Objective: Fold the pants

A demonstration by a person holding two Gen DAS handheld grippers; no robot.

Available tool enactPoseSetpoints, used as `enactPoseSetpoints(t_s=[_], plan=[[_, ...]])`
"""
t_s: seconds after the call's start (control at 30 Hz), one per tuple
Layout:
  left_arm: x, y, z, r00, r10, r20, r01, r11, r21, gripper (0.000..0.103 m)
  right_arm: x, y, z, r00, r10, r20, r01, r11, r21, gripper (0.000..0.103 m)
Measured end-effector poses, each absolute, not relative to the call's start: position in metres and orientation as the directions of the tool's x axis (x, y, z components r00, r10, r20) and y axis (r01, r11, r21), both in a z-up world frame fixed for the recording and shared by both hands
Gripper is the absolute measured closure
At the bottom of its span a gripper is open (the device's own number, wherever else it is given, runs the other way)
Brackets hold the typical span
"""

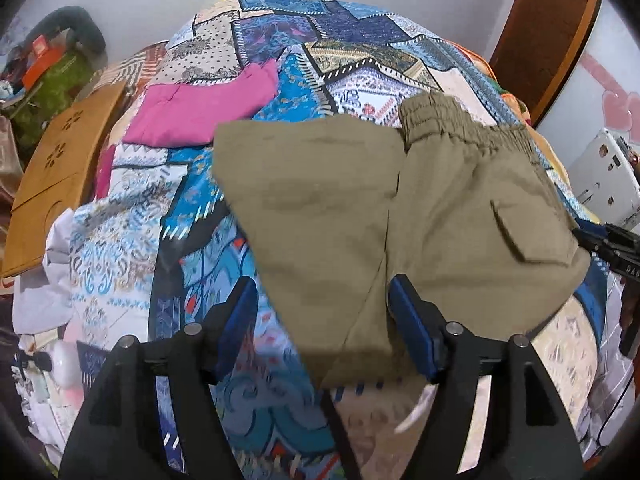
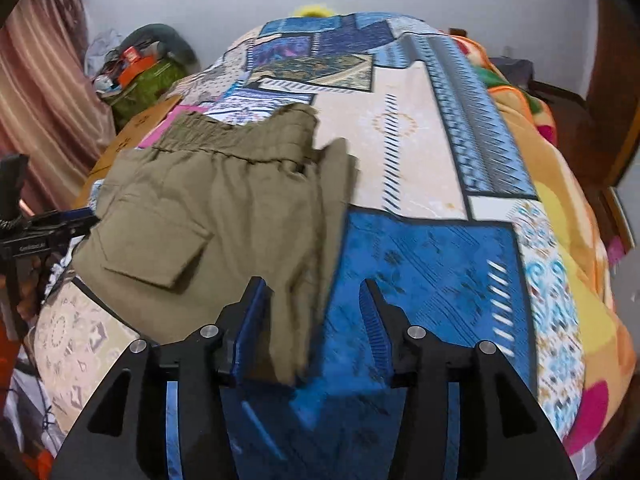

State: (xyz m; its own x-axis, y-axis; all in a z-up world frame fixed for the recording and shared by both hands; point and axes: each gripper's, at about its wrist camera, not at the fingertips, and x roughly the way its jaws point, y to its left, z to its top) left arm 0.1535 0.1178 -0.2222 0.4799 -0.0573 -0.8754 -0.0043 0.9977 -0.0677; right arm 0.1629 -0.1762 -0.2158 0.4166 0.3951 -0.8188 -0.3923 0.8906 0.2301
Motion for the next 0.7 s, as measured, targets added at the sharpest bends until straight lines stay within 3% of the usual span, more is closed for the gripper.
enactPoseSetpoints(t_s=[0.1,0.2,0.33,0.47,0.57,0.7], plan=[[0.141,0.123,-0.226,0.468,0.028,-0.883,-0.034,0.999,0.014,0.031,0.155,-0.183,-0.216,0.414,0.394,-0.821,-0.384,0.893,0.235,0.060],[0.131,0.140,-0.225,0.463,0.010,-0.886,-0.062,0.998,-0.021,0.032,0.149,-0.184,-0.215,0.419,0.383,-0.823,-0.388,0.895,0.219,0.060],[0.127,0.159,-0.220,0.453,0.095,-0.887,-0.129,0.991,0.040,0.033,0.150,-0.186,-0.209,0.420,0.377,-0.826,-0.376,0.900,0.220,0.057],[0.135,0.169,-0.205,0.500,0.009,-0.866,-0.153,0.985,-0.078,0.033,0.157,-0.186,-0.197,0.437,0.382,-0.814,-0.364,0.903,0.228,0.056],[0.152,0.163,-0.205,0.510,-0.075,-0.857,-0.133,0.977,-0.164,0.033,0.166,-0.183,-0.190,0.450,0.415,-0.790,-0.353,0.896,0.270,0.047],[0.174,0.148,-0.225,0.456,-0.137,-0.879,-0.105,0.973,-0.206,0.033,0.182,-0.172,-0.199,0.433,0.442,-0.785,-0.342,0.887,0.310,0.044]])
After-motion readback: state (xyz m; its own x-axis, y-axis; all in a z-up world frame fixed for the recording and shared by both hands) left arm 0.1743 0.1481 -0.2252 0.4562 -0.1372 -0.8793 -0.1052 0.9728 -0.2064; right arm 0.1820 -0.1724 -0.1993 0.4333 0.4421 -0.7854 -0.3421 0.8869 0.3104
